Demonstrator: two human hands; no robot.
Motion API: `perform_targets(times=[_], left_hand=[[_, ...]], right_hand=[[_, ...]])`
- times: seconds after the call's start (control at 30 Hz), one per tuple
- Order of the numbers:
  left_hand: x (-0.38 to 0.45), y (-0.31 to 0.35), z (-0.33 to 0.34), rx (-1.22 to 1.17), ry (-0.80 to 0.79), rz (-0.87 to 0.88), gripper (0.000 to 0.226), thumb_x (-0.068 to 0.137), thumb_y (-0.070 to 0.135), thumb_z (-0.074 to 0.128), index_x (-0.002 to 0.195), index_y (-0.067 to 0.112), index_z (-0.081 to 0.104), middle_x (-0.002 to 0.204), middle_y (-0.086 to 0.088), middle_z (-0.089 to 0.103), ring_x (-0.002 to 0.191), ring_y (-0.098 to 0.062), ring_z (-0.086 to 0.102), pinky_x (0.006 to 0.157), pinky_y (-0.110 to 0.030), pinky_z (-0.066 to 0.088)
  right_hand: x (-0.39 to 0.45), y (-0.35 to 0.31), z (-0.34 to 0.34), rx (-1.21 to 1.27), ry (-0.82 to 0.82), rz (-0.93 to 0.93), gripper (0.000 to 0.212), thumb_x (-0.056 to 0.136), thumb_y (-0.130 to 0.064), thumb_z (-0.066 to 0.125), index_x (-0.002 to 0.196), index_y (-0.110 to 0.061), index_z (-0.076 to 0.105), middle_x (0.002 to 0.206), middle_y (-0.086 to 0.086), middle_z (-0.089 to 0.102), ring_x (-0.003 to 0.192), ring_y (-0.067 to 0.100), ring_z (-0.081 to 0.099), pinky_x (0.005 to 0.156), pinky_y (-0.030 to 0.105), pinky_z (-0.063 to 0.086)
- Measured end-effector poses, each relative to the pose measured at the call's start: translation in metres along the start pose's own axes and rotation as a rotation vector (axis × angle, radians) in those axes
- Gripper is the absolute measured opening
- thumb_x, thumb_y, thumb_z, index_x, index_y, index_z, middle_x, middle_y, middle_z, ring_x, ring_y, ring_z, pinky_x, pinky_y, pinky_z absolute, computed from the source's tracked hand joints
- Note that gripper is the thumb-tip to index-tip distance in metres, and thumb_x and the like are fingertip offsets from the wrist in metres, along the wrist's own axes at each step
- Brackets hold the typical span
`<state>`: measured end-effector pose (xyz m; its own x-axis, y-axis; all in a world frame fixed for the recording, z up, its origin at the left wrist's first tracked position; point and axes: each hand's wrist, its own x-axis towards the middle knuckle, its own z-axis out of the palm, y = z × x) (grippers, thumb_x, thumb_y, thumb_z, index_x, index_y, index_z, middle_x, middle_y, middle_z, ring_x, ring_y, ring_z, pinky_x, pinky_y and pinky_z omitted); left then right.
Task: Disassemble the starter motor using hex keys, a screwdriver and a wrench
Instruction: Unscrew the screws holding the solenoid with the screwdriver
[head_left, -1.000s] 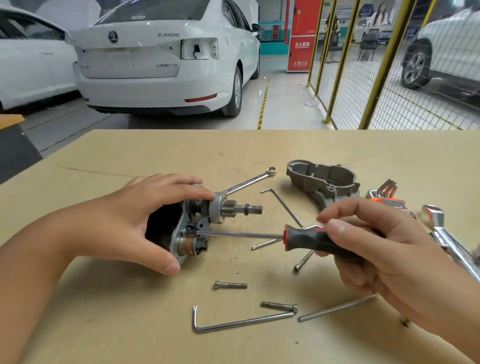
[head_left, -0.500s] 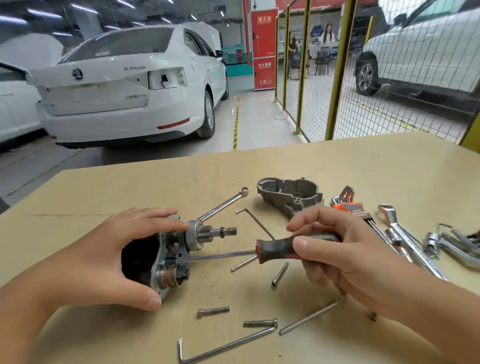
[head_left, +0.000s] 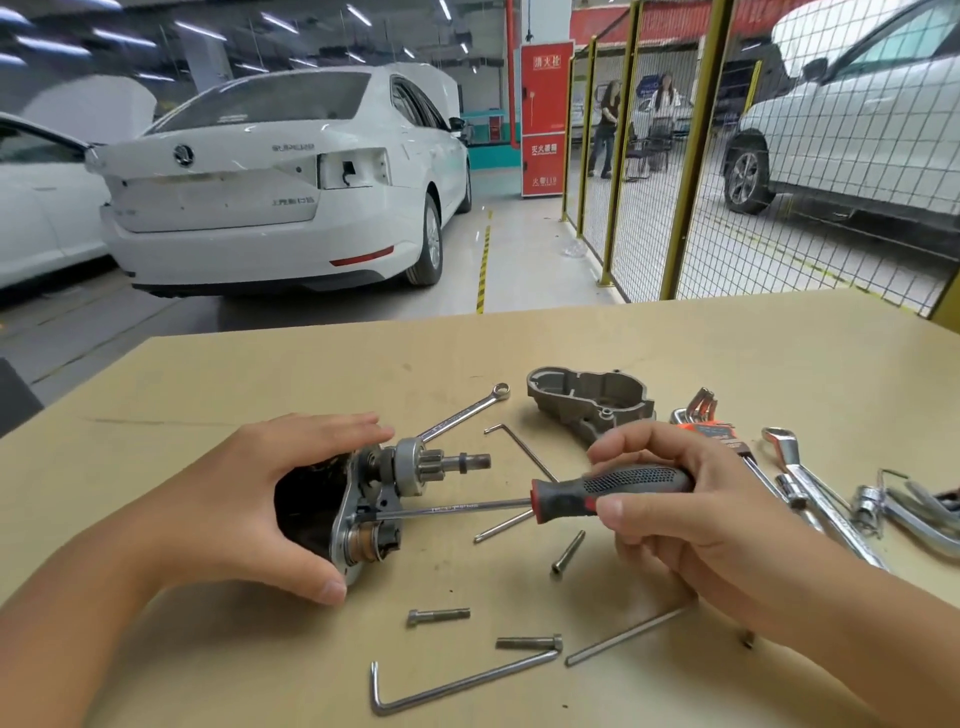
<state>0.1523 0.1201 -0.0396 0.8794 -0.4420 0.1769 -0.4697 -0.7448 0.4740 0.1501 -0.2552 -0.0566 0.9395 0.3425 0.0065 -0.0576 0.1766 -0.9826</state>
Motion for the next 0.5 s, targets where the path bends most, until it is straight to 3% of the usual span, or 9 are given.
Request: perform_targets(times=[0.1, 0.17, 0.23, 0.3, 0.37, 0.43, 0.5], left_hand=[[0.0005, 0.0026, -0.0002, -0.004, -0.012, 0.004, 0.117, 0.040, 0.062, 0.099, 0.144, 0.065, 0.046, 0.152, 0.038, 0.044, 0.145, 0.010, 0.038, 0.115, -0.029, 0.032], [0.0005, 0.0041, -0.0002, -0.007, -0.012, -0.008, 0.117, 0.040, 0.061, 0.099, 0.144, 0.066, 0.045, 0.153, 0.039, 0.044, 0.145, 0.010, 0.037, 0.116, -0.028, 0.032], [0.0008, 0.0041, -0.0003, -0.017, -0.016, -0.014, 0.116, 0.040, 0.061, 0.098, 0.143, 0.066, 0.045, 0.153, 0.040, 0.043, 0.146, 0.011, 0.035, 0.116, -0.027, 0.031], [0.0010, 0.0038, -0.0010, -0.009, -0.018, -0.013, 0.116, 0.042, 0.061, 0.098, 0.144, 0.066, 0.044, 0.153, 0.040, 0.042, 0.146, 0.011, 0.034, 0.116, -0.027, 0.030], [0.0013, 0.0032, -0.0015, 0.007, -0.020, -0.013, 0.116, 0.043, 0.062, 0.098, 0.145, 0.065, 0.044, 0.153, 0.039, 0.043, 0.147, 0.010, 0.035, 0.117, -0.029, 0.031], [0.0013, 0.0031, -0.0015, 0.020, -0.019, -0.011, 0.115, 0.043, 0.064, 0.097, 0.145, 0.065, 0.043, 0.153, 0.039, 0.042, 0.147, 0.009, 0.035, 0.116, -0.029, 0.031], [0.0010, 0.0037, -0.0014, 0.023, -0.016, -0.007, 0.114, 0.043, 0.064, 0.096, 0.145, 0.066, 0.043, 0.153, 0.039, 0.041, 0.146, 0.010, 0.035, 0.115, -0.027, 0.031]], right_hand=[[-0.0018, -0.0039, 0.0050, -0.111, -0.009, 0.076, 0.043, 0.062, -0.039, 0.092, 0.096, -0.020, 0.073, 0.080, 0.018, 0.070, 0.050, 0.025, 0.051, 0.045, 0.028, 0.043], [-0.0006, -0.0049, 0.0063, -0.179, 0.038, 0.123, 0.043, 0.071, -0.058, 0.083, 0.094, -0.023, 0.071, 0.081, 0.022, 0.072, 0.044, 0.025, 0.051, 0.041, 0.024, 0.037], [0.0021, -0.0038, 0.0026, -0.164, 0.048, 0.093, 0.039, 0.073, -0.050, 0.084, 0.093, -0.020, 0.070, 0.078, 0.022, 0.070, 0.041, 0.023, 0.048, 0.044, 0.023, 0.032], [0.0045, -0.0020, -0.0006, -0.082, 0.021, 0.039, 0.031, 0.071, -0.023, 0.088, 0.094, -0.016, 0.070, 0.077, 0.017, 0.066, 0.045, 0.022, 0.045, 0.046, 0.026, 0.033], [0.0050, -0.0001, -0.0031, 0.002, 0.015, 0.010, 0.040, 0.062, -0.001, 0.089, 0.096, -0.014, 0.072, 0.079, 0.013, 0.062, 0.052, 0.021, 0.046, 0.046, 0.029, 0.041], [0.0042, 0.0002, -0.0005, 0.004, -0.001, 0.027, 0.043, 0.061, -0.007, 0.092, 0.098, -0.014, 0.073, 0.079, 0.016, 0.062, 0.053, 0.021, 0.048, 0.045, 0.029, 0.045], [0.0018, -0.0022, 0.0056, -0.041, 0.003, 0.083, 0.041, 0.067, -0.034, 0.094, 0.098, -0.018, 0.073, 0.076, 0.020, 0.065, 0.047, 0.024, 0.050, 0.040, 0.028, 0.044]])
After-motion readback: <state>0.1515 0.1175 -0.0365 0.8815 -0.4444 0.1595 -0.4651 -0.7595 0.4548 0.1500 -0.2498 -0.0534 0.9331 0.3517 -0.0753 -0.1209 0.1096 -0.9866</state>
